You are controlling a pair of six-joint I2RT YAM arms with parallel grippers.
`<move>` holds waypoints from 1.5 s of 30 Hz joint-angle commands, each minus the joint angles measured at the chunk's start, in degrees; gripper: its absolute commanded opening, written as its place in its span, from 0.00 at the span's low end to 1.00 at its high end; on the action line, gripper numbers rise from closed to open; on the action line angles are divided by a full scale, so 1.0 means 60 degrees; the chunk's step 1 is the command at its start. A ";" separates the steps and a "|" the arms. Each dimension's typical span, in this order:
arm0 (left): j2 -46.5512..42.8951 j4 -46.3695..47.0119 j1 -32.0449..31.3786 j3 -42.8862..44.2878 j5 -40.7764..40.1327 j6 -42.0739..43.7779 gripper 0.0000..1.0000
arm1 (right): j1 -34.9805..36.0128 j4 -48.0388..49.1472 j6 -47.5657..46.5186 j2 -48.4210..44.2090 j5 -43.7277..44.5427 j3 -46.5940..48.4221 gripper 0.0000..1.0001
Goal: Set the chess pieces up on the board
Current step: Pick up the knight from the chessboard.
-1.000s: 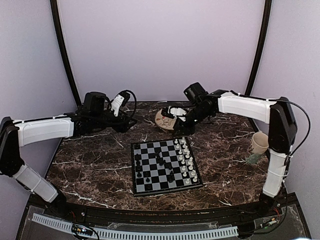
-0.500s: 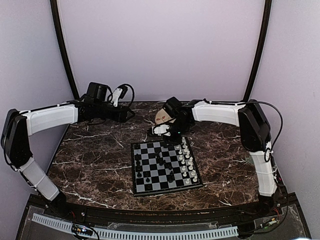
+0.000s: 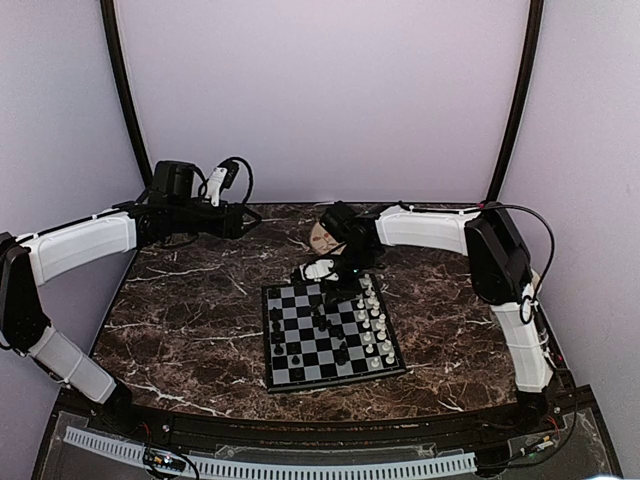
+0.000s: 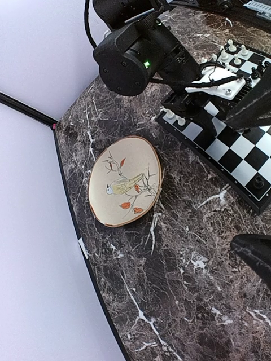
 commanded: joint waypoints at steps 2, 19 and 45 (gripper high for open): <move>0.0100 0.0060 0.0058 -0.0009 0.0226 0.0040 0.66 | 0.0147 -0.1236 -0.0660 0.0776 -0.0313 0.0592 0.45; 0.0025 0.0287 0.0077 -0.0081 0.0918 -0.0236 0.65 | 0.0402 -0.1915 -0.0523 0.1590 -0.0535 0.1597 0.42; -0.0062 0.0398 0.0080 -0.0128 0.1242 -0.0370 0.64 | 0.0368 -0.2202 0.0102 0.1502 -0.0068 0.1542 0.37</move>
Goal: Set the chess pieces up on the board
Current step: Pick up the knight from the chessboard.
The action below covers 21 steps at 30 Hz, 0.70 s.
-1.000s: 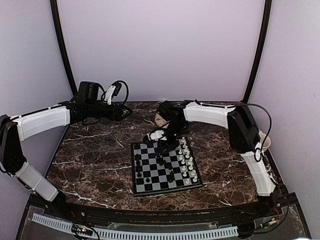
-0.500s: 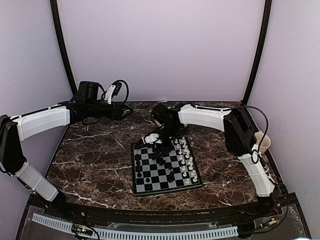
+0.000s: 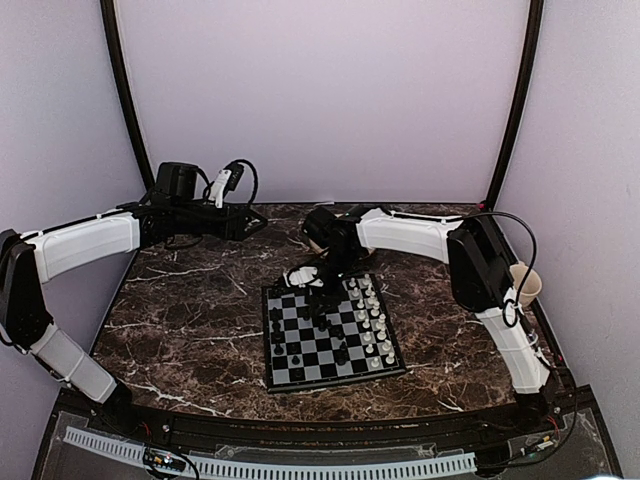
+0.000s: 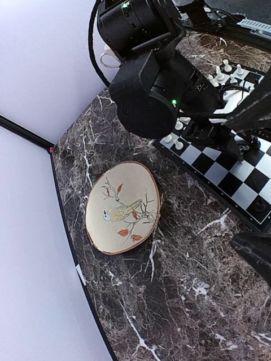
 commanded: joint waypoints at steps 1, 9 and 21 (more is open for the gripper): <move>-0.0281 0.0180 0.0033 -0.0121 0.0189 -0.0078 0.64 | -0.0137 -0.0728 0.0141 0.0271 0.0748 -0.0424 0.37; -0.0293 0.0194 0.0037 -0.0125 0.0276 -0.0107 0.64 | -0.0306 -0.0849 0.0285 0.0118 0.0815 -0.0528 0.29; -0.0220 0.0295 0.0034 -0.0172 0.0420 -0.0199 0.64 | -0.0329 -0.0510 0.0730 -0.0068 0.0399 -0.0832 0.14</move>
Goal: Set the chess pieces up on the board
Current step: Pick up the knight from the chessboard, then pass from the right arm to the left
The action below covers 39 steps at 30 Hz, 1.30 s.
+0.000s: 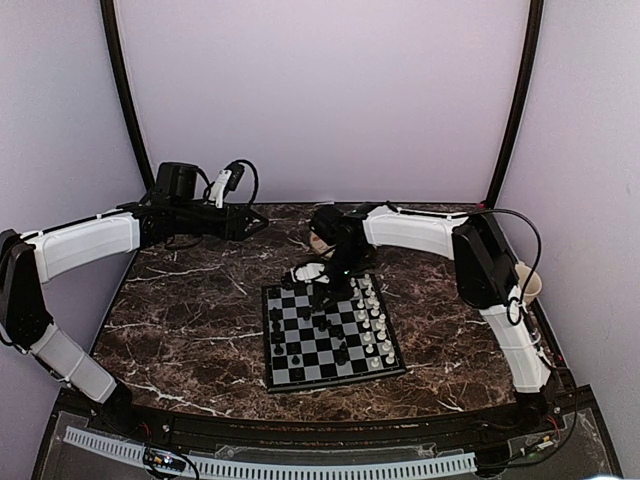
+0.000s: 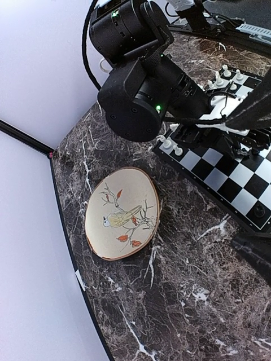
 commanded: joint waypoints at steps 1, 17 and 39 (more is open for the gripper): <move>-0.0207 0.0321 0.0040 -0.0183 0.0229 -0.0110 0.64 | -0.0066 -0.0396 0.0440 0.0119 0.0231 -0.0514 0.13; -0.0299 0.3305 -0.0655 -0.1770 -0.0112 -0.4500 0.54 | -0.1766 0.5139 0.4879 -0.4943 -0.2994 -0.5069 0.09; 0.2521 0.6162 -0.2801 -0.0961 0.0094 -0.6642 0.47 | -0.1629 0.6342 0.5955 -0.5468 -0.3474 -0.6173 0.11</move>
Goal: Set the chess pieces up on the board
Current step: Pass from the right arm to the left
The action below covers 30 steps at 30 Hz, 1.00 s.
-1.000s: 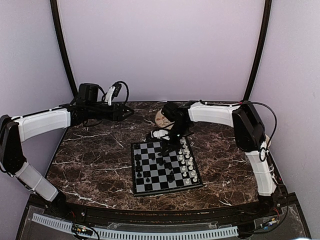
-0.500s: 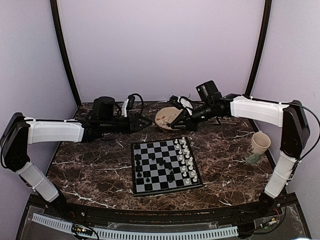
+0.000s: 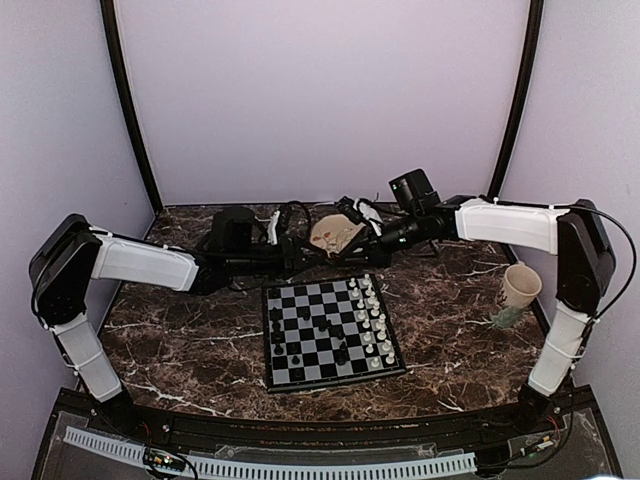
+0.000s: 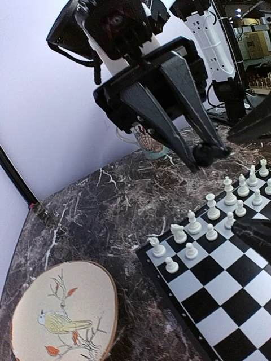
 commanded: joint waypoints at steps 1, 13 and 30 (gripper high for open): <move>0.0331 0.0914 -0.0020 0.0522 0.0464 -0.0379 0.45 | 0.0254 -0.0077 -0.0083 0.0255 -0.0116 0.0338 0.11; 0.0562 0.0704 -0.0079 0.0794 0.0717 -0.0646 0.35 | 0.0315 0.0082 0.0022 0.0150 0.0329 0.0274 0.11; 0.1013 0.0615 -0.0107 0.1067 0.1408 -0.1004 0.13 | 0.0375 0.0177 0.0121 0.0253 0.0603 0.0304 0.12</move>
